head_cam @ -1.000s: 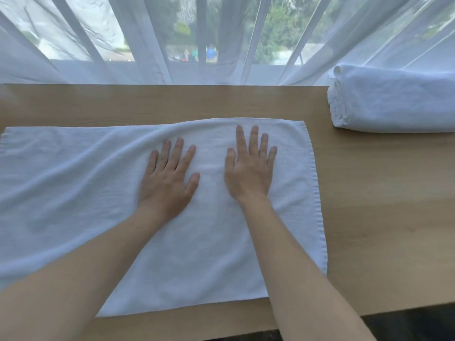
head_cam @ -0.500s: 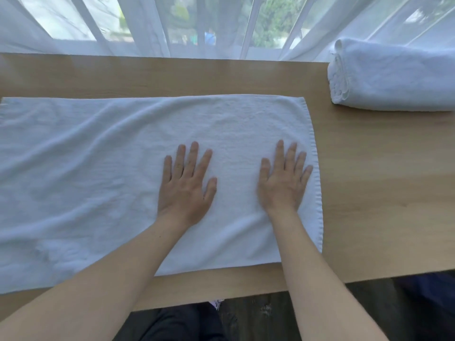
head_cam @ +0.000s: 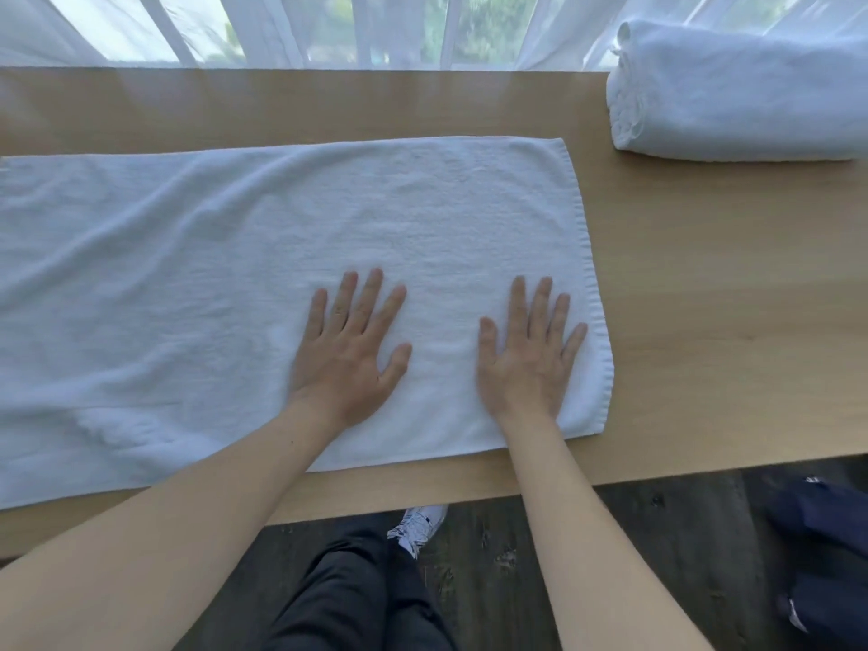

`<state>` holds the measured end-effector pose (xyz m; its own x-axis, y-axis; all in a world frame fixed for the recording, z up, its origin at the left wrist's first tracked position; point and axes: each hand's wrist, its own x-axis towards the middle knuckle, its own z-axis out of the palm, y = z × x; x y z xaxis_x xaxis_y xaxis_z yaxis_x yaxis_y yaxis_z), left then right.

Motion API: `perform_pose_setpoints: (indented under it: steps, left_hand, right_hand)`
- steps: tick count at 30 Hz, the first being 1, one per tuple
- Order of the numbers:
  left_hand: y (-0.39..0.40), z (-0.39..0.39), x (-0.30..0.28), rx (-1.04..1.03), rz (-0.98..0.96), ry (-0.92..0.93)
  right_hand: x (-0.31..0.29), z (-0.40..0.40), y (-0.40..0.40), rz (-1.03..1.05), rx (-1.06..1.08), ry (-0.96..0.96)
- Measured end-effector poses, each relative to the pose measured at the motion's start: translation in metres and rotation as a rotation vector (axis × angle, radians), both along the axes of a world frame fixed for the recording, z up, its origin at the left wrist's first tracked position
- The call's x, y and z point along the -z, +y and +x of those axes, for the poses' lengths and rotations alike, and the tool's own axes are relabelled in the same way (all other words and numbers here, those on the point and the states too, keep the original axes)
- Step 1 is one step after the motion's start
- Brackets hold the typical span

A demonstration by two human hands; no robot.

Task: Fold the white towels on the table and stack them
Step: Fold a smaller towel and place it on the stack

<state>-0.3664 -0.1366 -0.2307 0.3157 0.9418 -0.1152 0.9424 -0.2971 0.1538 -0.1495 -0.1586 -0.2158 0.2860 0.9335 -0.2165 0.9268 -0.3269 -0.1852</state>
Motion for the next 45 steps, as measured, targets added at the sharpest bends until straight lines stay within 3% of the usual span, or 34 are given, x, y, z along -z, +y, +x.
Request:
perform_pose_setpoints:
  steps: [4, 10, 13, 17, 20, 26, 29, 32, 35, 38, 45]
  left_hand:
    - [0.000, -0.002, 0.001, 0.010, 0.015, -0.003]
    - [-0.004, 0.000, -0.002, 0.023, 0.026, -0.013]
    - [-0.005, 0.002, -0.006, 0.004, 0.013, -0.039]
    - [-0.008, 0.005, -0.017, -0.005, 0.034, -0.211]
    - [-0.029, 0.000, -0.021, -0.081, 0.096, -0.398]
    - [-0.067, -0.052, -0.017, -0.169, -0.028, -0.209]
    - [-0.062, -0.068, -0.018, -0.112, -0.014, -0.230]
    - [-0.051, -0.105, -0.017, -0.188, -0.024, -0.184]
    - [-0.046, -0.157, -0.011, -0.213, -0.073, -0.101]
    - [-0.043, -0.189, -0.009, -0.201, -0.077, -0.084]
    - [-0.036, -0.265, -0.008, -0.216, -0.090, -0.005]
  right_hand:
    - [0.004, -0.033, -0.040, 0.022, -0.380, 0.016]
    - [0.000, 0.058, -0.038, -0.120, -0.129, -0.049]
    - [-0.005, 0.050, -0.036, -0.106, -0.054, -0.032]
    - [-0.009, -0.020, -0.038, 0.038, -0.252, 0.067]
    - [-0.002, -0.050, -0.046, 0.003, -0.409, 0.044]
    - [-0.007, -0.059, -0.031, -0.085, -0.038, -0.031]
    - [-0.016, -0.127, -0.021, 0.074, -0.222, 0.094]
    - [-0.011, -0.188, -0.018, 0.055, -0.299, 0.246]
    - [-0.001, -0.230, -0.020, 0.031, -0.276, 0.199]
    - [0.006, -0.260, -0.020, 0.075, -0.441, 0.153]
    - [0.013, -0.262, -0.019, 0.123, -0.467, 0.032]
